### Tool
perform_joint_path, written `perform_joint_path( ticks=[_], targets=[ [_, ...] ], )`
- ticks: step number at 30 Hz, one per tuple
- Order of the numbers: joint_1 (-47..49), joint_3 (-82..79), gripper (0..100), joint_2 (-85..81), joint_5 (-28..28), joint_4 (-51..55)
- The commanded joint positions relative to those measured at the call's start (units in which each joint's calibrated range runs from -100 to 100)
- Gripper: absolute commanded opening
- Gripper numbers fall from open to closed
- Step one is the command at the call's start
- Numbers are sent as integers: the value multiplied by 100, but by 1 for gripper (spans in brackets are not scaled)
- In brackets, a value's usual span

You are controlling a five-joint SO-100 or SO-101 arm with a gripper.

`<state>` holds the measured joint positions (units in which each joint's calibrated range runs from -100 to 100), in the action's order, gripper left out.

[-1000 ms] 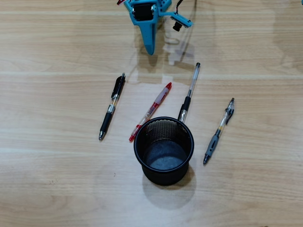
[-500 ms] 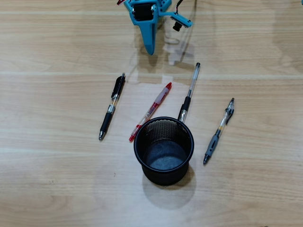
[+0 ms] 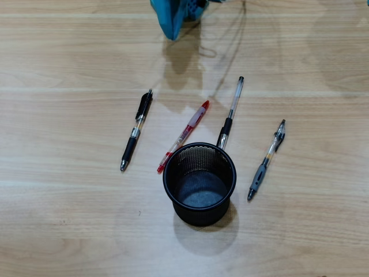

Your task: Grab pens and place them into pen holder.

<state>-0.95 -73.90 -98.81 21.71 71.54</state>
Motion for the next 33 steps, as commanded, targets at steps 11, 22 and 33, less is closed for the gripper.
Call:
perform_joint_path(
  ticks=[11,22,33],
  targets=[
    [-309,238,2,713,1748,375],
    [-373,842,2,3157,1814,-1045],
    [-337,3267,2,6820,2190,-1287]
  ],
)
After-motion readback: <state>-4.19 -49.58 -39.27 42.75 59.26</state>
